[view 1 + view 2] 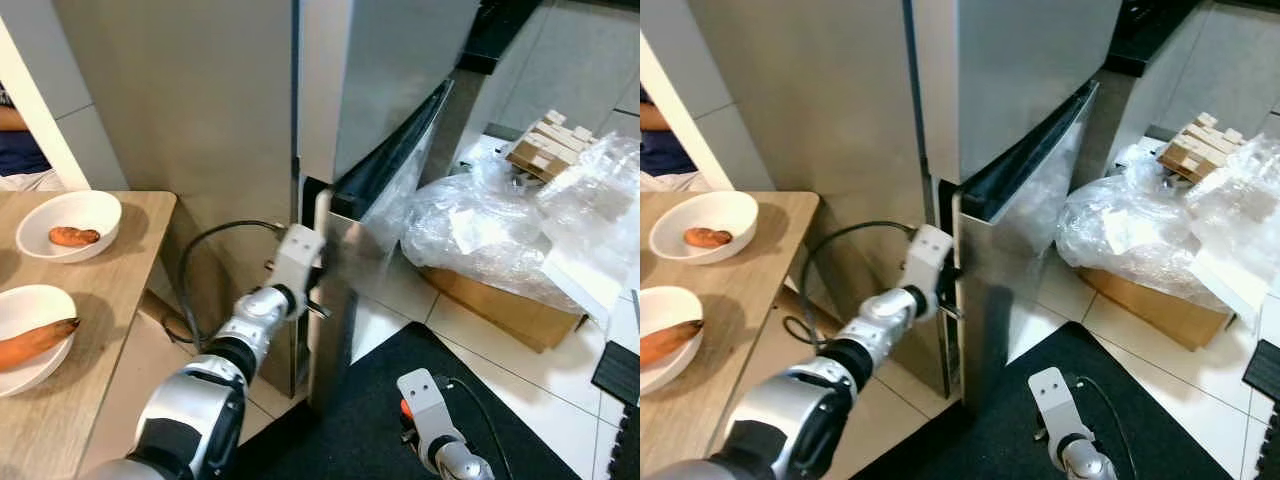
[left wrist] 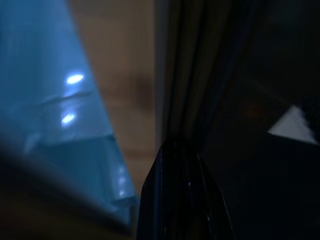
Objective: Restocking fridge
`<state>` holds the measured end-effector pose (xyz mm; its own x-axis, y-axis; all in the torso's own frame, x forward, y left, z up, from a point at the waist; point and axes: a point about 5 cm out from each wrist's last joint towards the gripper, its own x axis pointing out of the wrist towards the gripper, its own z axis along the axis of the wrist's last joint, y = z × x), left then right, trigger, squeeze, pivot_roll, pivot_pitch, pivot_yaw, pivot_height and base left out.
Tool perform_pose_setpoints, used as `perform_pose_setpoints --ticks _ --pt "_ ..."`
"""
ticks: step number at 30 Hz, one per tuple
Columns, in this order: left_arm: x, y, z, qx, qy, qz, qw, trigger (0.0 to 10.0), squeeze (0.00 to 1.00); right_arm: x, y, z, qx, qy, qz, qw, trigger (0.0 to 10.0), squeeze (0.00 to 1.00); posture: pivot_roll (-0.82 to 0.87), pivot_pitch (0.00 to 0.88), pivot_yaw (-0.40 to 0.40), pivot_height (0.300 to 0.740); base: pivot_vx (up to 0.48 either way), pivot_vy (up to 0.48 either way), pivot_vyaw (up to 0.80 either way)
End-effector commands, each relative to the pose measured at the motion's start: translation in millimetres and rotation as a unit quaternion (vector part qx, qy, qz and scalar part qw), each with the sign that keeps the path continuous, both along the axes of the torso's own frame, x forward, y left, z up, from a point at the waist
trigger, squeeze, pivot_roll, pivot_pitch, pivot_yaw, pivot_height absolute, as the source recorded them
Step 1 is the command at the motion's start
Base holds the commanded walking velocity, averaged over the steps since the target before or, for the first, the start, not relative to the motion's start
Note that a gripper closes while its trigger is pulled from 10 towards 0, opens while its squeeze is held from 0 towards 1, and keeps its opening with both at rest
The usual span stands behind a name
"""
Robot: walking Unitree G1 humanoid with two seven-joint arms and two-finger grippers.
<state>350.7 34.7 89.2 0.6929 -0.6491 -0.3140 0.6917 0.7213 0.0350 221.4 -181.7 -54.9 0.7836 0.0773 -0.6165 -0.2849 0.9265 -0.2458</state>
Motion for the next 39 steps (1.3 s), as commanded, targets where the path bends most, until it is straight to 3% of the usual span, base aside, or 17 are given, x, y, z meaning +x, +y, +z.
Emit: perform_pose_setpoints --ticks 1,12,15,18,20,24,27,30,32,33,36,39 --pt "-0.9 -10.0 5 -0.007 -0.012 -0.013 1.000 10.0 0.00 -5.0 -4.5 -2 0.001 0.003 -0.009 1.000 10.0 0.00 -0.18 0.073 0.005 0.740 0.000 0.000 0.00" --pt "-6.4 -12.1 2 -0.024 -0.010 -0.041 0.999 10.0 0.00 -8.3 -6.2 -4 0.000 0.007 -0.017 1.000 10.0 0.00 -0.19 0.075 0.012 0.740 0.000 0.000 0.00" --pt "-18.6 1.5 -17 -0.029 0.011 -0.059 0.998 10.0 0.00 -15.6 -11.0 -7 -0.004 0.014 -0.025 1.000 10.0 0.00 -0.19 0.080 0.012 0.740 0.000 0.000 0.00" --pt "-23.5 5.4 -24 -0.029 0.016 -0.067 0.997 10.0 0.00 -17.9 -12.3 -8 -0.005 0.017 -0.026 1.000 10.0 0.00 -0.18 0.084 0.011 0.740 0.000 0.000 0.00" --pt "-39.4 17.4 -38 -0.053 0.033 -0.085 0.994 10.0 0.00 -22.3 -14.8 -11 -0.008 0.024 -0.027 0.999 10.0 0.00 -0.18 0.089 0.006 0.740 0.000 0.000 0.00" --pt "-53.8 30.5 -46 -0.072 0.042 -0.083 0.993 10.0 0.00 -24.9 -16.1 -12 -0.009 0.028 -0.028 0.999 10.0 0.00 -0.17 0.093 0.000 0.740 0.000 0.000 0.00" --pt "-71.7 53.1 -58 -0.083 0.059 -0.046 0.994 10.0 0.00 -24.6 -14.8 -12 -0.010 0.029 -0.023 0.999 10.0 0.00 -0.15 0.093 -0.006 0.740 0.000 0.000 0.00" --pt "-75.8 61.7 -66 -0.078 0.068 -0.020 0.994 10.0 0.00 -23.3 -13.7 -12 -0.010 0.028 -0.021 0.999 10.0 0.00 -0.15 0.093 -0.009 0.740 0.000 0.000 0.00" --pt "-87.3 95.0 -99 -0.030 0.110 0.106 0.988 10.0 0.00 -16.9 -7.7 -9 -0.009 0.020 -0.006 1.000 10.0 0.00 -0.14 0.093 -0.014 0.740 0.000 0.000 0.00" --pt "-87.3 95.0 -99 -0.030 0.110 0.106 0.988 10.0 0.00 -16.9 -7.7 -9 -0.009 0.020 -0.006 1.000 10.0 0.00 -0.14 0.093 -0.014 0.740 0.000 0.000 0.00" --pt "-102.2 114.6 -119 0.016 0.140 0.184 0.973 10.0 0.00 -11.5 -0.6 -5 -0.006 0.007 0.018 1.000 10.0 0.00 -0.14 0.094 -0.015 0.740 0.000 0.000 0.00" --pt "-113.8 115.5 -127 0.027 0.154 0.194 0.968 10.0 0.00 -7.0 4.6 -2 0.005 -0.007 0.034 0.999 10.0 0.00 -0.14 0.093 -0.016 0.740 0.000 0.000 0.00"
